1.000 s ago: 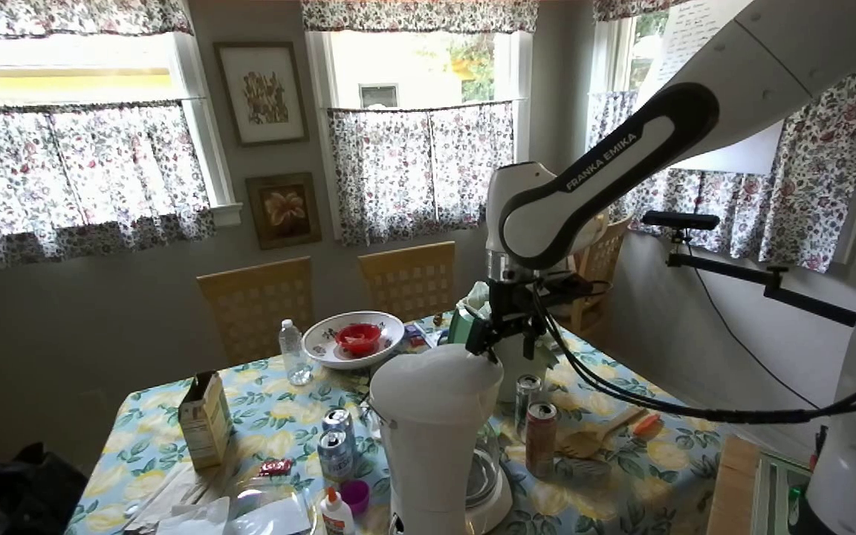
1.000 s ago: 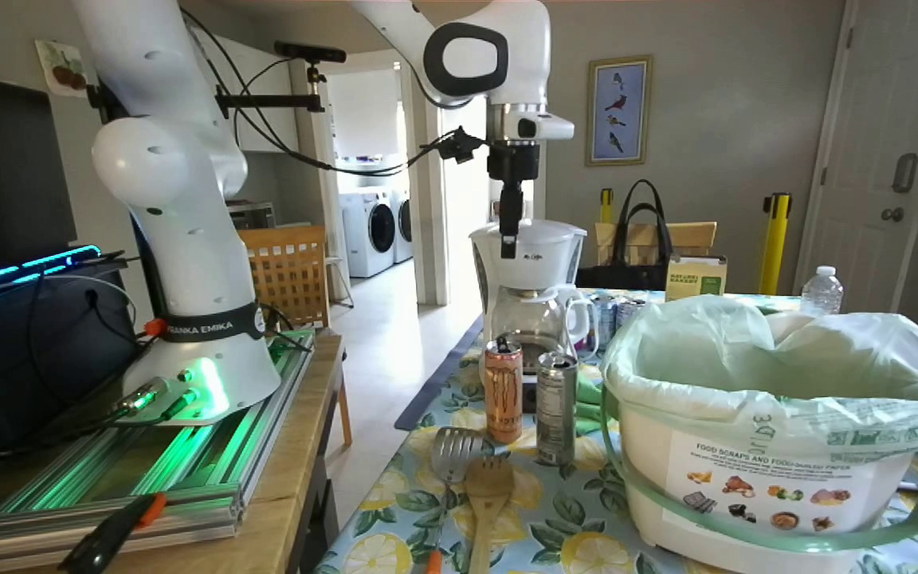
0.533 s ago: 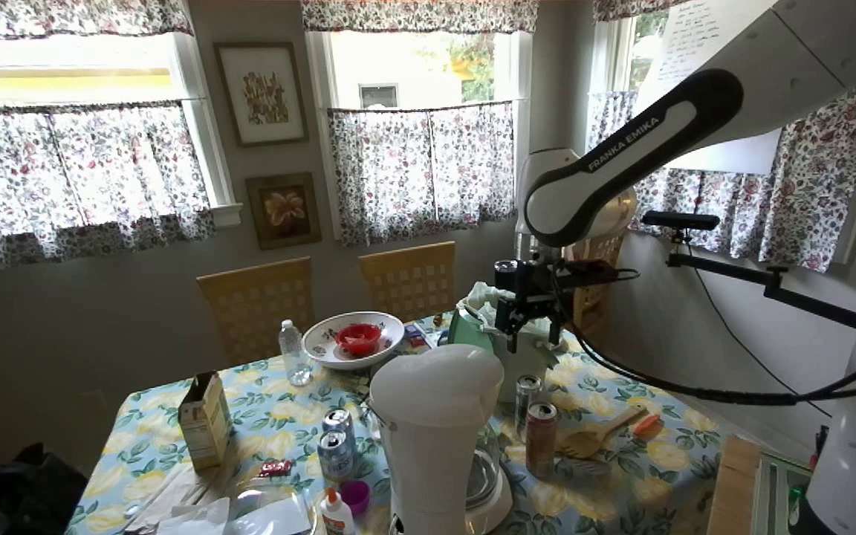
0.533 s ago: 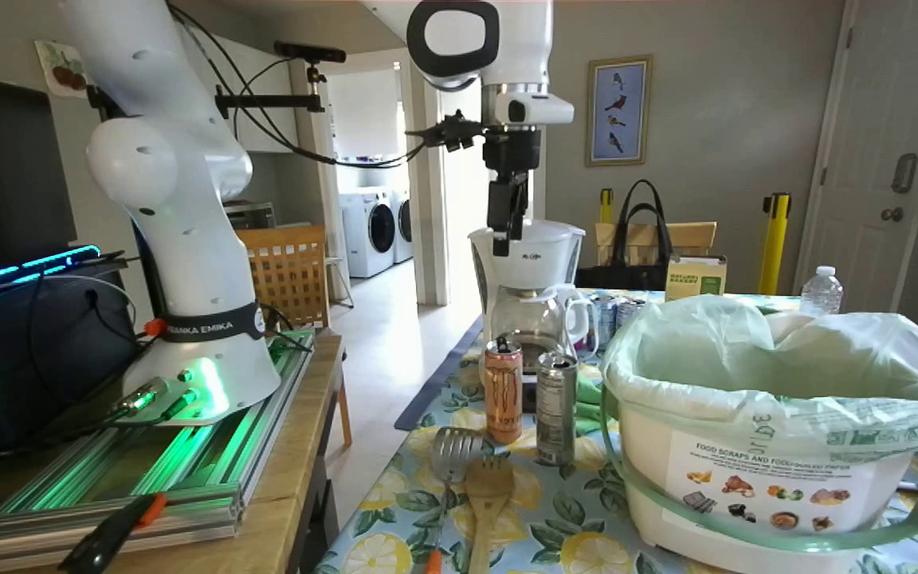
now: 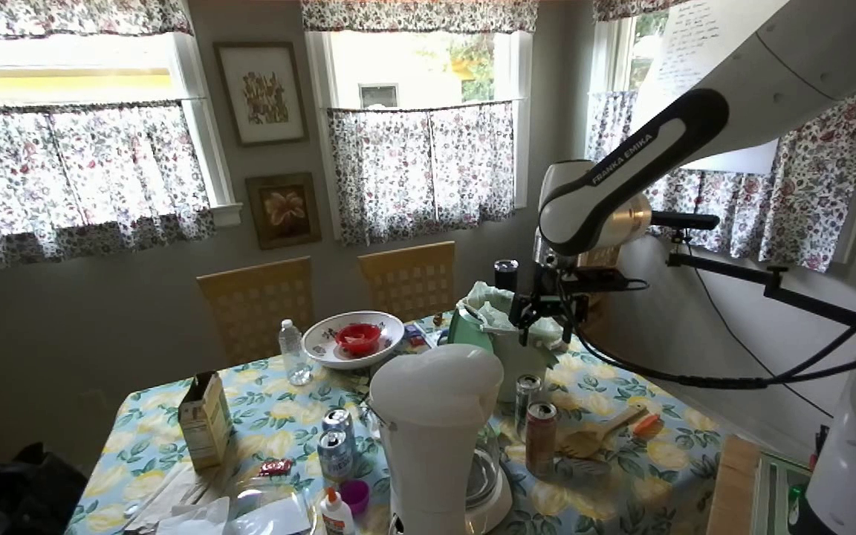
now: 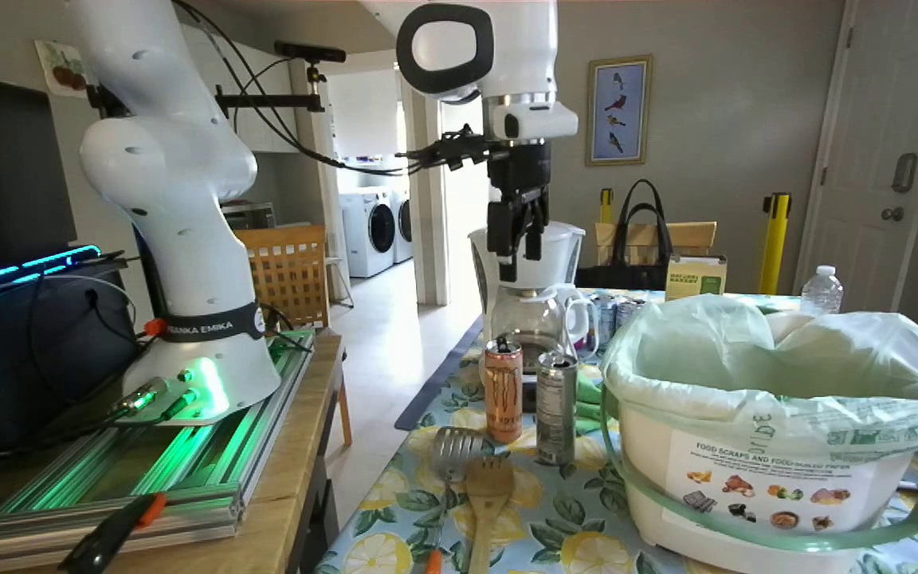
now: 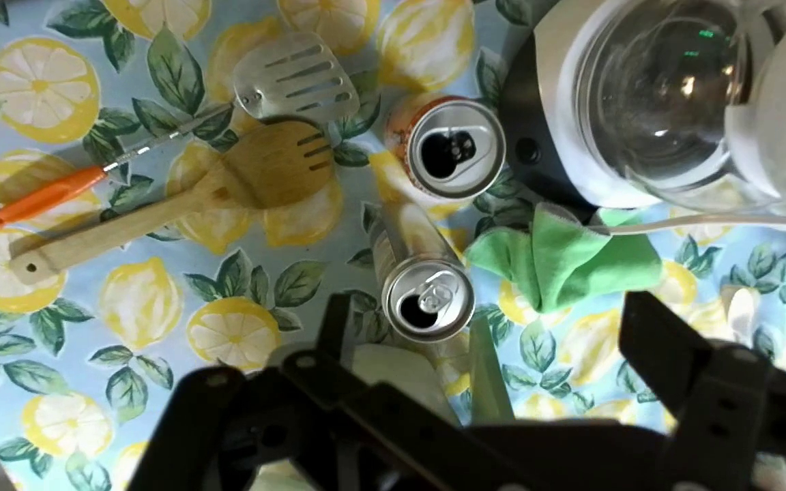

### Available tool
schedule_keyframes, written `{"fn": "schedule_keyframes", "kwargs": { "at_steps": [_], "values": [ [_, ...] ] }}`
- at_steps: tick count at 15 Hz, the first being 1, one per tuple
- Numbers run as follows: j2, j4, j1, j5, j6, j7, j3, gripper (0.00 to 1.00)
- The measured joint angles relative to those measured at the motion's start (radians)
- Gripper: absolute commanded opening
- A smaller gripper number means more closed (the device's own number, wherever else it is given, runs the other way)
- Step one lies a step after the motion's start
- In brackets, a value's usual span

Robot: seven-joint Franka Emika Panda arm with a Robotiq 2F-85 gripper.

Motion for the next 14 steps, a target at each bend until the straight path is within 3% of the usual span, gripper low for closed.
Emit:
{"fn": "schedule_keyframes", "kwargs": {
  "at_steps": [7,14],
  "values": [
    [0.142,0.004,0.008,-0.001,0.191,-0.003,0.004,1.0],
    [0.289,0.051,0.036,-0.022,0.26,-0.019,0.005,1.0]
  ]
}}
